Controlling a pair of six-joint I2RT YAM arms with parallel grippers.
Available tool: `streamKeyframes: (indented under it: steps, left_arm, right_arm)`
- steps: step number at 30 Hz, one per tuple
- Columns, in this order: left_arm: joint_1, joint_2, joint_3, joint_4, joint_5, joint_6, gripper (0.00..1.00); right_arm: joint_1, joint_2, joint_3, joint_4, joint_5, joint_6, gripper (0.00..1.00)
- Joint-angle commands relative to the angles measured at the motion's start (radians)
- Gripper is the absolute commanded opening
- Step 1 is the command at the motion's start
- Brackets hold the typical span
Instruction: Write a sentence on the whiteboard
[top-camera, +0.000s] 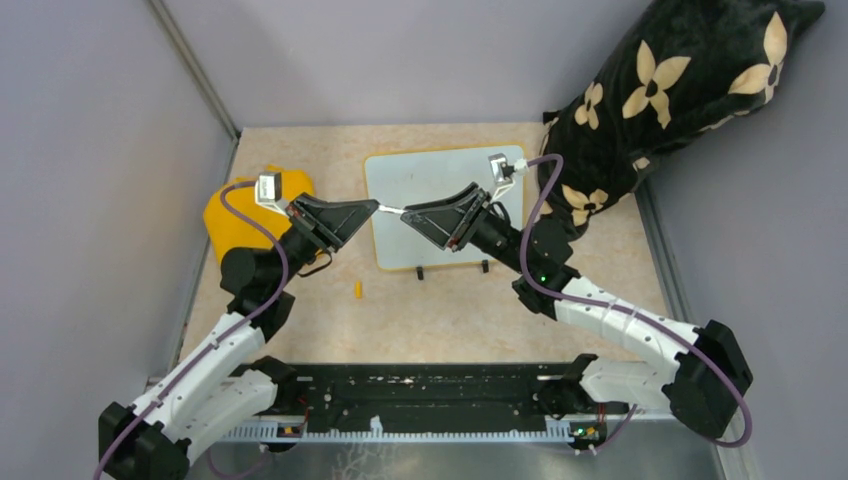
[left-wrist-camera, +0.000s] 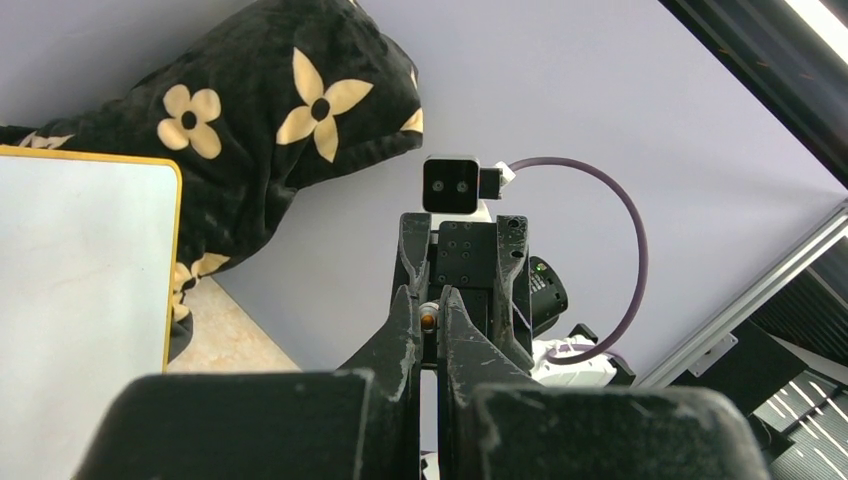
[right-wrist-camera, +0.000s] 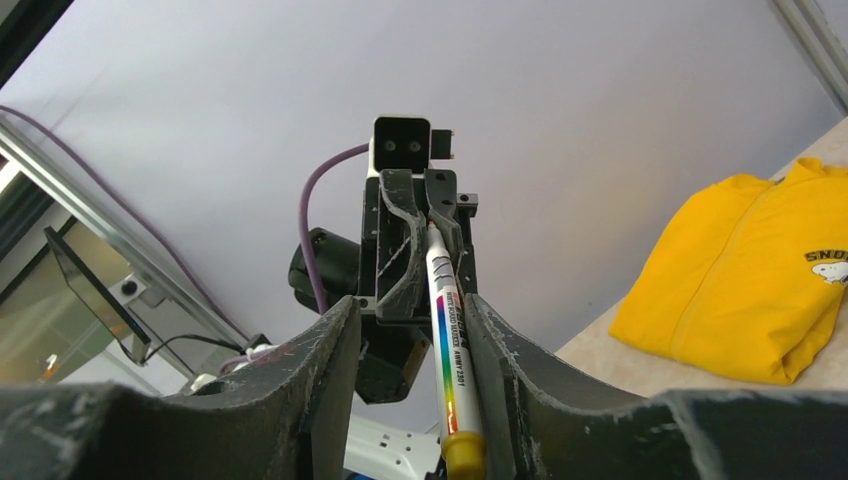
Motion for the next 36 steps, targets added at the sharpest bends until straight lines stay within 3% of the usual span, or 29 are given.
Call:
streamKeyframes:
  steps: [1, 6, 14, 23, 36]
  left_arm:
    - [-0.001, -0.01, 0.007, -0.013, -0.014, 0.014, 0.0]
    - [-0.001, -0.011, 0.006, -0.014, -0.004, 0.006, 0.0]
    - [-0.002, -0.008, 0.019, -0.034, 0.016, 0.0, 0.0]
    - [-0.001, 0.009, 0.026, -0.032, 0.048, -0.003, 0.0]
    - [-0.002, 0.039, 0.04, -0.016, 0.085, -0.014, 0.0]
  right_arm:
    - [-0.009, -0.055, -0.008, 0.057, -0.015, -0.006, 0.41]
    - [-0.013, -0.067, -0.016, 0.045, -0.004, -0.009, 0.4]
    - [-0.017, -0.069, -0.02, 0.037, 0.0, -0.007, 0.5]
    - [-0.017, -0.056, -0.008, 0.038, -0.015, -0.004, 0.44]
    - [-0.017, -0.049, -0.003, 0.024, -0.017, -0.007, 0.44]
